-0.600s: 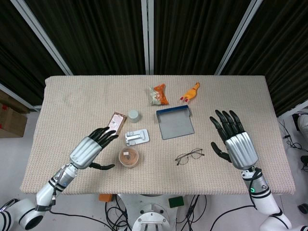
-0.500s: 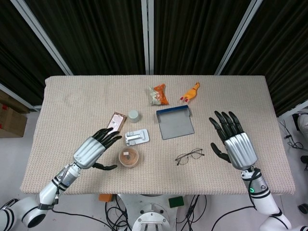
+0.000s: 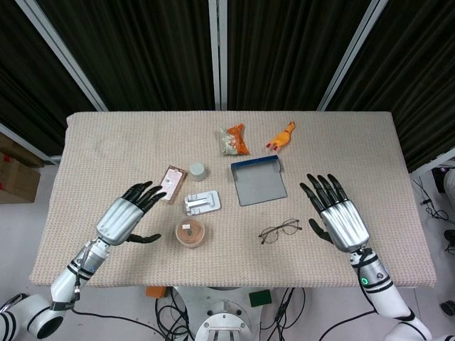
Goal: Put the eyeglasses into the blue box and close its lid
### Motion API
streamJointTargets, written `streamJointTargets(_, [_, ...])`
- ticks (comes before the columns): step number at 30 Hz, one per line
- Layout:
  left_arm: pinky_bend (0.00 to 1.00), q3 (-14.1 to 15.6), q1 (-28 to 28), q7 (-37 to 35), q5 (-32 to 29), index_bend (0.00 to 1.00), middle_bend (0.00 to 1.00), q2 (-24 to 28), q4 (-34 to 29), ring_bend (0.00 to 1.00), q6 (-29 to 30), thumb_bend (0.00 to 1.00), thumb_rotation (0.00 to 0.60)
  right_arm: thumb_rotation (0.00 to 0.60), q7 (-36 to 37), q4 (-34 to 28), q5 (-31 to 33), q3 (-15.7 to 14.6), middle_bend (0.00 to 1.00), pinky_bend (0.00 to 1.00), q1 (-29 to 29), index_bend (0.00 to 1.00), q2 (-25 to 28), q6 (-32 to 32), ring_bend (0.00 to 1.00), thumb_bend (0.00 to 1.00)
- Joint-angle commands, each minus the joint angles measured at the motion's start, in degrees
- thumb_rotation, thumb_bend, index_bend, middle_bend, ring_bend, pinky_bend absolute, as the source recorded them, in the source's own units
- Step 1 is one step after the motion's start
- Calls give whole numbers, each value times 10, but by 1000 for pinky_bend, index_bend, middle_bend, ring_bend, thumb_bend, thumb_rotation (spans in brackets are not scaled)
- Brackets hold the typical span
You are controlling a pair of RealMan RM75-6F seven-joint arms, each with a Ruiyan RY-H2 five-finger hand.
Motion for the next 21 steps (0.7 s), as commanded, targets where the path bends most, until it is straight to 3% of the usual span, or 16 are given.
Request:
streamJointTargets(1, [152,-8,14,8,-26,138,99,14,3,52,14,114,385,600,-58,-9,40,-18,0,0,14,23,-4,-61,0,358])
streamJointTargets(4, [152,-12,27,5,-59,138,100,35,-7,52,16,114,358,600,-90,4,56,-29,0,0,26,86,-12,-98,0,379])
streamJointTargets(9, [152,-14,47,-6,-91,138,99,56,-14,52,29,114,360,600,-126,31,74,-36,0,0,46,118,-33,-139,0,422])
streamJointTargets(15, [151,-3,58,-21,-95,138,99,55,5,52,30,118,317,600,-144,69,80,-40,0,0,64,189,-71,-160,0,428])
streamJointTargets(21, [151,3,60,-36,-90,138,99,53,16,52,29,123,279,600,-147,101,87,-42,0,0,74,322,-108,-166,0,435])
